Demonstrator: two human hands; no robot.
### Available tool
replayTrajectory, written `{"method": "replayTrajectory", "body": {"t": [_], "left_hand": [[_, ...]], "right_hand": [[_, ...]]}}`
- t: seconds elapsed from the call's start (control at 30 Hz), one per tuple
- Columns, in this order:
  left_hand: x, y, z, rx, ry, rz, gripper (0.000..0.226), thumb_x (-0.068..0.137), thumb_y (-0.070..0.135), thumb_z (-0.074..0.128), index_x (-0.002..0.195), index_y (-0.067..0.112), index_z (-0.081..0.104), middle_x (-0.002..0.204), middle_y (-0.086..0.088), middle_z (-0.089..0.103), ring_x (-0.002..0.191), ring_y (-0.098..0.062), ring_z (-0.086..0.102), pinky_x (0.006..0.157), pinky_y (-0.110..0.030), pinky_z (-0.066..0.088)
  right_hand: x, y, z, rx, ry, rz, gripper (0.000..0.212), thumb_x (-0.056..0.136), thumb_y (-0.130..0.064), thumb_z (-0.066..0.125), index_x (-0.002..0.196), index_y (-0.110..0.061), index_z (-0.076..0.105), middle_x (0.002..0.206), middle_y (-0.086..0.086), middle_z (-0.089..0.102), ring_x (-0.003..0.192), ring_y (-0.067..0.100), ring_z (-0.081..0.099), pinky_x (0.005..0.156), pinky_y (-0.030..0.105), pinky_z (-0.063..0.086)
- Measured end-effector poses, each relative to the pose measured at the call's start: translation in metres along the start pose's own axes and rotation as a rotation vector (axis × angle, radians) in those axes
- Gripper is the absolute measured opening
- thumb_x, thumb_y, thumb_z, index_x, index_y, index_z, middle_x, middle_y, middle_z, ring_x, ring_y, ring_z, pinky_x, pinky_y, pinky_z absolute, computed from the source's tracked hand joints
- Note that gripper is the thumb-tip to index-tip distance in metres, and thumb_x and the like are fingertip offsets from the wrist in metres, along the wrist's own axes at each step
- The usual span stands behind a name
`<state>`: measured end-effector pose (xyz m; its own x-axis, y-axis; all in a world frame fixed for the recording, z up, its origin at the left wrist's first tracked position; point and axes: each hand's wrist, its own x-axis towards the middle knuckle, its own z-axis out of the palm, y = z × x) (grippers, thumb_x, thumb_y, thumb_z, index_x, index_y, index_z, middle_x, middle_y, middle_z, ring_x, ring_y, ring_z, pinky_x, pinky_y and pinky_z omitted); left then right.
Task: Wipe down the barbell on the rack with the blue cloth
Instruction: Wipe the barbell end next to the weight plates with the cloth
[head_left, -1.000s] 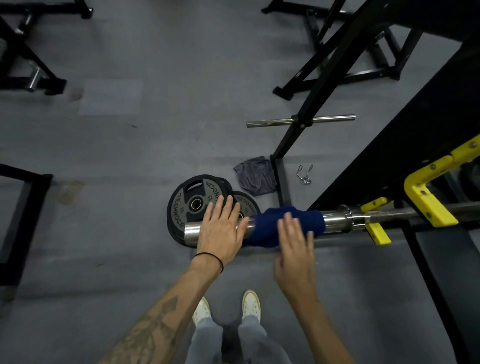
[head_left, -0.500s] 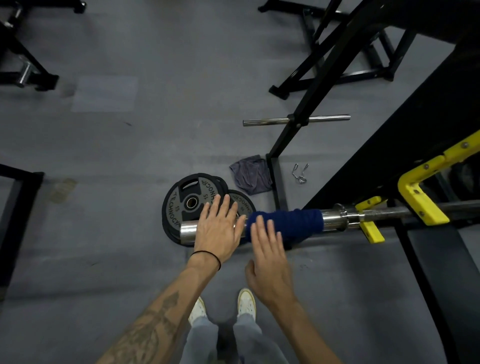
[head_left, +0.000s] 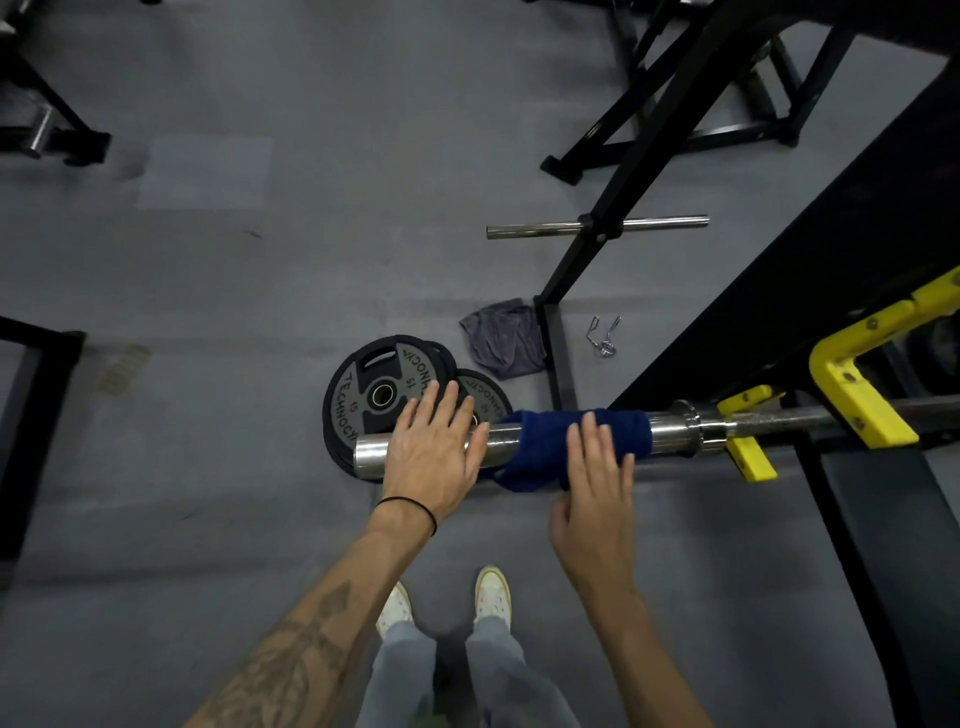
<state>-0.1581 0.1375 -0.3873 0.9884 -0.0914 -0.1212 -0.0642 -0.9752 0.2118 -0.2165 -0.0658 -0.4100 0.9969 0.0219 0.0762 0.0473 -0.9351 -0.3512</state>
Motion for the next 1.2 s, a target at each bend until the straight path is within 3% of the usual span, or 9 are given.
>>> {"method": "replayTrajectory", "body": {"t": [0.1, 0.23, 0.37, 0.5, 0.67, 0.77, 0.87, 1.03, 1.2], "left_hand": [[0.000, 0.000, 0.003, 0.008, 0.011, -0.008, 0.061, 0.103, 0.050, 0.022, 0.139, 0.016, 0.057, 0.151, -0.007, 0.048, 0.145, -0.026, 0.035, 0.117, -0.047, 0.033], [0.000, 0.001, 0.005, 0.017, 0.020, -0.015, 0.061, 0.104, 0.049, 0.020, 0.138, 0.016, 0.059, 0.150, -0.007, 0.050, 0.145, -0.025, 0.036, 0.116, -0.046, 0.034], [0.004, 0.001, 0.007, 0.031, 0.025, -0.041, 0.066, 0.103, 0.051, 0.014, 0.138, 0.018, 0.059, 0.149, -0.006, 0.051, 0.146, -0.024, 0.035, 0.118, -0.045, 0.032], [0.005, 0.002, 0.011, 0.048, 0.053, -0.071, 0.064, 0.102, 0.051, 0.017, 0.135, 0.018, 0.061, 0.146, -0.005, 0.054, 0.144, -0.025, 0.038, 0.118, -0.044, 0.031], [0.007, 0.003, 0.010, 0.060, 0.040, -0.079, 0.065, 0.101, 0.051, 0.017, 0.133, 0.018, 0.064, 0.143, -0.005, 0.057, 0.142, -0.024, 0.042, 0.117, -0.043, 0.032], [0.009, 0.003, 0.007, 0.051, 0.034, -0.092, 0.065, 0.100, 0.051, 0.017, 0.132, 0.020, 0.064, 0.142, -0.003, 0.058, 0.140, -0.023, 0.044, 0.116, -0.042, 0.033], [0.012, 0.001, 0.007, 0.051, 0.038, -0.085, 0.062, 0.099, 0.049, 0.021, 0.125, 0.019, 0.069, 0.135, -0.003, 0.064, 0.135, -0.024, 0.049, 0.111, -0.042, 0.040], [0.012, 0.001, 0.007, 0.059, 0.031, -0.074, 0.059, 0.099, 0.047, 0.024, 0.121, 0.018, 0.071, 0.130, -0.002, 0.067, 0.132, -0.023, 0.052, 0.105, -0.040, 0.042], [0.013, 0.001, 0.006, 0.025, 0.044, -0.095, 0.058, 0.097, 0.046, 0.027, 0.115, 0.016, 0.073, 0.121, -0.002, 0.071, 0.127, -0.024, 0.056, 0.090, -0.041, 0.051]], "right_hand": [[-0.005, -0.033, 0.014, 0.037, 0.000, 0.010, 0.103, 0.079, -0.006, 0.067, 0.164, -0.010, 0.008, 0.172, 0.010, 0.003, 0.159, 0.028, -0.005, 0.127, 0.041, -0.010], [-0.007, -0.024, 0.014, -0.006, -0.065, -0.280, 0.108, 0.072, 0.000, 0.073, 0.163, -0.012, 0.016, 0.171, 0.008, 0.014, 0.159, 0.024, 0.007, 0.127, 0.047, 0.006], [-0.003, 0.018, 0.007, -0.013, 0.034, -0.102, 0.099, 0.077, 0.007, 0.066, 0.162, -0.010, 0.019, 0.172, 0.009, 0.013, 0.159, 0.025, 0.009, 0.128, 0.048, 0.005], [-0.005, -0.014, 0.023, 0.067, 0.059, 0.020, 0.108, 0.077, 0.001, 0.071, 0.163, -0.008, 0.007, 0.172, 0.011, 0.003, 0.159, 0.030, -0.002, 0.128, 0.043, -0.004], [-0.002, -0.008, 0.020, -0.027, -0.078, -0.337, 0.116, 0.067, 0.000, 0.077, 0.163, -0.011, 0.015, 0.172, 0.006, 0.009, 0.159, 0.024, 0.006, 0.127, 0.043, 0.006], [0.007, 0.025, 0.010, -0.011, 0.029, -0.158, 0.105, 0.073, 0.006, 0.067, 0.163, -0.013, 0.016, 0.173, 0.005, 0.009, 0.159, 0.023, 0.008, 0.127, 0.044, 0.005], [0.005, -0.005, 0.016, 0.064, 0.108, 0.037, 0.101, 0.079, 0.003, 0.064, 0.163, -0.011, 0.010, 0.172, 0.008, 0.006, 0.159, 0.026, 0.000, 0.128, 0.042, -0.002], [-0.001, 0.002, 0.023, -0.028, 0.010, -0.288, 0.110, 0.071, 0.004, 0.074, 0.163, -0.011, 0.015, 0.172, 0.007, 0.012, 0.159, 0.025, 0.008, 0.127, 0.047, 0.008], [-0.002, -0.006, 0.020, 0.049, 0.111, 0.010, 0.097, 0.078, 0.005, 0.058, 0.163, -0.009, 0.013, 0.172, 0.009, 0.008, 0.159, 0.028, 0.003, 0.129, 0.046, 0.002]]}}
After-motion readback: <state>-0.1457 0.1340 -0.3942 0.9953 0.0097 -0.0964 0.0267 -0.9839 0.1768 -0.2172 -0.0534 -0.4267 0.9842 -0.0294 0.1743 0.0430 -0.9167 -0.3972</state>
